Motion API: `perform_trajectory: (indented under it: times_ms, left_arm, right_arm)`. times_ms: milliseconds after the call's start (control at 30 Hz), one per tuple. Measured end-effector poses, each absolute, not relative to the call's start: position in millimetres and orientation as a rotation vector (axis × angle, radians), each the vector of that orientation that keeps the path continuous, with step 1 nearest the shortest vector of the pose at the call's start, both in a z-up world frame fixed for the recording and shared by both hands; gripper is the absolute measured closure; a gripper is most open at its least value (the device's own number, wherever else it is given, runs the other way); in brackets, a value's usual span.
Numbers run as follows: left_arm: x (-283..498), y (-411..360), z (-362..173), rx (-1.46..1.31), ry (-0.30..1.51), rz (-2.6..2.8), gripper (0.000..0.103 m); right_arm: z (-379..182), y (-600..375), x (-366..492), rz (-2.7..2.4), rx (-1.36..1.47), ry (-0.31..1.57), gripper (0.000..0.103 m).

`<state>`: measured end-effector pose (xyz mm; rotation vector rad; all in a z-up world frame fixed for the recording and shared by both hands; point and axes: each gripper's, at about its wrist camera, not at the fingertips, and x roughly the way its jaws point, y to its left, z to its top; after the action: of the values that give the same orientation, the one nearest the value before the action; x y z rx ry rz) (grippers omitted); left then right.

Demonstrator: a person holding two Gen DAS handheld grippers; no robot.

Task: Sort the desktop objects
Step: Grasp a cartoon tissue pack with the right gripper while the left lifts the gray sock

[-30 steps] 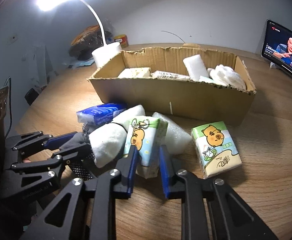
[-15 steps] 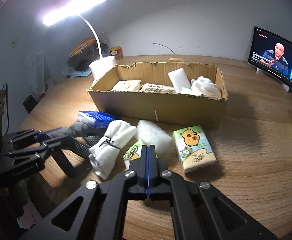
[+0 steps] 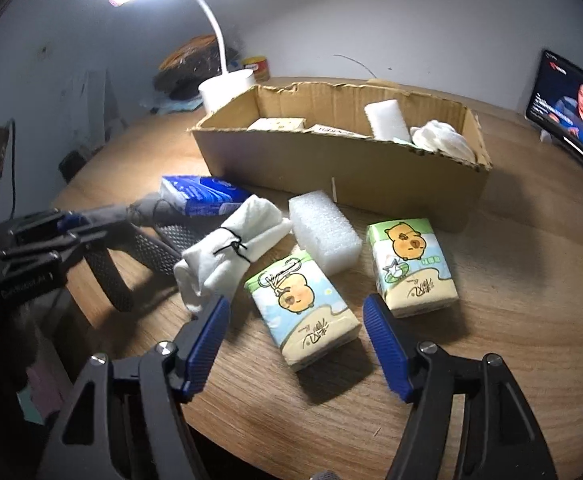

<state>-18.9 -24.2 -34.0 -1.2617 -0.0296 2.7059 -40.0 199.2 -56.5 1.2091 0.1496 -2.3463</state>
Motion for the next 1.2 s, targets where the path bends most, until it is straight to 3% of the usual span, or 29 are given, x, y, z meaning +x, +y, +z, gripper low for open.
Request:
perform_trajectory:
  times_ms: [333,667,900,1200]
  left_arm:
    - [-24.0,-27.5,-65.2,-1.383,-0.019,2.636,0.071]
    - [-33.4,-11.8,-79.9,-1.422,0.066,2.608,0.059]
    - [-26.5,-14.4,-70.8,-1.379,0.046,2.651,0.074]
    - [-6.9,-35.2,-27.4,-1.267,-0.024,2.736,0.074]
  right_arm:
    - [-72.9,190.9,-50.1,-2.302,1.227,0.244,0.0]
    - [-79.8,193.7,-47.9,-2.319,1.217,0.225,0.0]
    - [-75.4,197.8,-44.1,-2.342,1.204,0.218,0.0]
    - [-45.9,209.4,-31.6,-2.426,1.147,0.247,0.0]
